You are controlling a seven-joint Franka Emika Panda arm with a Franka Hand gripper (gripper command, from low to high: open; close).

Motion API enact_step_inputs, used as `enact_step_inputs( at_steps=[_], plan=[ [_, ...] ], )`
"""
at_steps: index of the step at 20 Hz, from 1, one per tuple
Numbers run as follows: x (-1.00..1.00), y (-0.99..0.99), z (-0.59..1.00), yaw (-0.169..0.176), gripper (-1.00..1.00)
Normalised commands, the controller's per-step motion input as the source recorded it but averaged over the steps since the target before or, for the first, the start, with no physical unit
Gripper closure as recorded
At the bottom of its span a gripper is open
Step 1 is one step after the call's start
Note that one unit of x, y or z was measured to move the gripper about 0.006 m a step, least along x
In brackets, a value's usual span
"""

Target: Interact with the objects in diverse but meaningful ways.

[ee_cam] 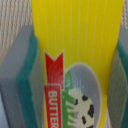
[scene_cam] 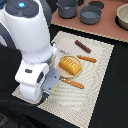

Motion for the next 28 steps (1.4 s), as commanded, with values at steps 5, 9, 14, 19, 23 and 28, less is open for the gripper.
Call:
enact_step_inputs(
  at_steps=[5,9,14,19,23,28],
  plan=[
    [0.5,-0.13,1.0,-0.025,-1.0],
    [0.53,0.0,1.0,-0.014,-1.0],
    [0.38,0.49,0.96,0.001,-1.0],
    [0.24,0.92,0.6,0.003,-1.0],
    [0.18,0.98,0.44,0.0,-1.0],
    [0.18,0.97,0.27,0.0,-1.0]
  ],
)
